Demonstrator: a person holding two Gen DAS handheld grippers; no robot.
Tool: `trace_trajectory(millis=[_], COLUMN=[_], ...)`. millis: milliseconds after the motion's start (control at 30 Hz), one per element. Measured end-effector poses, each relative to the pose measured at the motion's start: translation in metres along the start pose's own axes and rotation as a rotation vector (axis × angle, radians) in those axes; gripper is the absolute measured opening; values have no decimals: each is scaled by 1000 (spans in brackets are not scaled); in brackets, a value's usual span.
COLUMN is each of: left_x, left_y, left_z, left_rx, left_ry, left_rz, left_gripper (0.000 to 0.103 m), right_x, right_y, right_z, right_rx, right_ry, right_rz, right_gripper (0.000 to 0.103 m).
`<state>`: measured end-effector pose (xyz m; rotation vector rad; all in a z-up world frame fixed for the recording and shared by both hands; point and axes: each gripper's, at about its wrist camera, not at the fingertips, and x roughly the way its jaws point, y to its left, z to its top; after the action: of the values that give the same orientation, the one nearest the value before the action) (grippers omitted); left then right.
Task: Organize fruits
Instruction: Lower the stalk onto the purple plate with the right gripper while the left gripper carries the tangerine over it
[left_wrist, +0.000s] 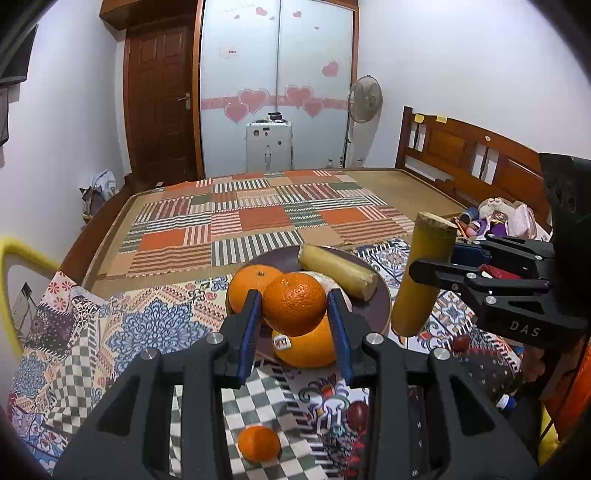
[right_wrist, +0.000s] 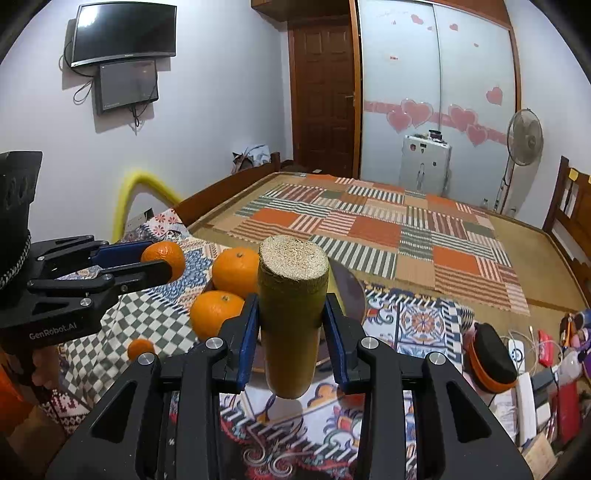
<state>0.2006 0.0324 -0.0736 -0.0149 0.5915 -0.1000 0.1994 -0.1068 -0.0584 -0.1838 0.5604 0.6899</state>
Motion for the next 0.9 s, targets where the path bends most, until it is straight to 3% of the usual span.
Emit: trace_trajectory(millis=[567, 767, 900], left_x=[34, 38, 44], left_y=[14, 15, 12], left_z=[11, 10, 14], left_rx=[-9, -9, 0], left_ry=[11, 22, 28], left_rz=[7, 15, 16], left_gripper=[36, 36, 36], right_x=[59, 82, 73], right_y=[1, 5, 2], right_z=[16, 19, 22], right_rx=[-10, 4, 17], right_ry=[94, 146, 113], right_rz=[73, 62, 42], right_gripper=[31, 31, 32])
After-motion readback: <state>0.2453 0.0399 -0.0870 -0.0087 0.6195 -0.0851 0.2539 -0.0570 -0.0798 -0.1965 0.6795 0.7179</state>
